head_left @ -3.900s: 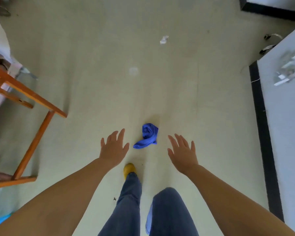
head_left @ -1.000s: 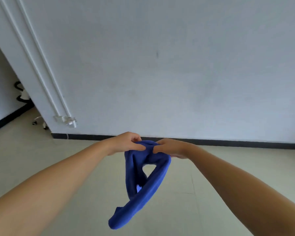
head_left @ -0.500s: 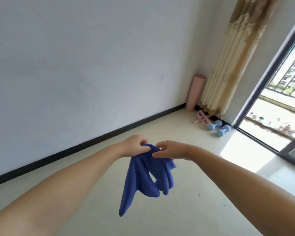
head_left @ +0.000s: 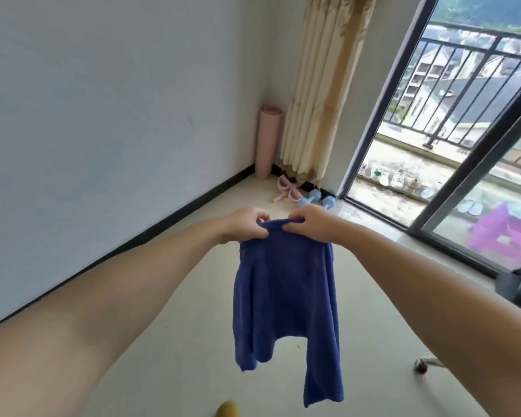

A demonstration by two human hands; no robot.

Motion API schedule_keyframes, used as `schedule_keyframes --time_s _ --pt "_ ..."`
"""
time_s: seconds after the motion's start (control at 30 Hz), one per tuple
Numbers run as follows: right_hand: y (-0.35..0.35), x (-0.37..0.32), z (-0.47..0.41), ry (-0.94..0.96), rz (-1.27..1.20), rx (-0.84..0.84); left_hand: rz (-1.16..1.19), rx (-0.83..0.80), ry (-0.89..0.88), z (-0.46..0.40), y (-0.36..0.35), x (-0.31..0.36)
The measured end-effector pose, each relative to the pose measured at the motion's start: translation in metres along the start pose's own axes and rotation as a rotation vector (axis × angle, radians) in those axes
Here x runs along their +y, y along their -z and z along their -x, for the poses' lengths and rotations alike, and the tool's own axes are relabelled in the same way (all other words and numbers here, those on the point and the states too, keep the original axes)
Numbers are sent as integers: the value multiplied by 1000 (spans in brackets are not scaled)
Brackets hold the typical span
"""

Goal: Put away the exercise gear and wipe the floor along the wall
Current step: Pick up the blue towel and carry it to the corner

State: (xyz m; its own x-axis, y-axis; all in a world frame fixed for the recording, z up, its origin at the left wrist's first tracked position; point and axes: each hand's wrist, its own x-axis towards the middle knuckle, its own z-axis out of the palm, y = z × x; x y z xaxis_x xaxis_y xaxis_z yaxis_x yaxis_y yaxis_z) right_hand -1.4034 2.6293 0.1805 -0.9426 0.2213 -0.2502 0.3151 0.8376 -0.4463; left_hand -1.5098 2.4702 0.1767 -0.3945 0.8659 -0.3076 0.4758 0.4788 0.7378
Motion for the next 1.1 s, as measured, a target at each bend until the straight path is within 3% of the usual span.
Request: schedule_keyframes --time_s 0.4,0.7,0.97,1.1 --pt "123 105 -198 -92 64 74 -215 21 -108 -253 129 11" --pt "270 172 -419 136 219 98 -54 402 -44 -451 259 17" --pt "396 145 -633 364 340 181 13 539 34 -542 418 5" --pt "458 120 -718 421 323 311 5 651 -21 -585 523 10"
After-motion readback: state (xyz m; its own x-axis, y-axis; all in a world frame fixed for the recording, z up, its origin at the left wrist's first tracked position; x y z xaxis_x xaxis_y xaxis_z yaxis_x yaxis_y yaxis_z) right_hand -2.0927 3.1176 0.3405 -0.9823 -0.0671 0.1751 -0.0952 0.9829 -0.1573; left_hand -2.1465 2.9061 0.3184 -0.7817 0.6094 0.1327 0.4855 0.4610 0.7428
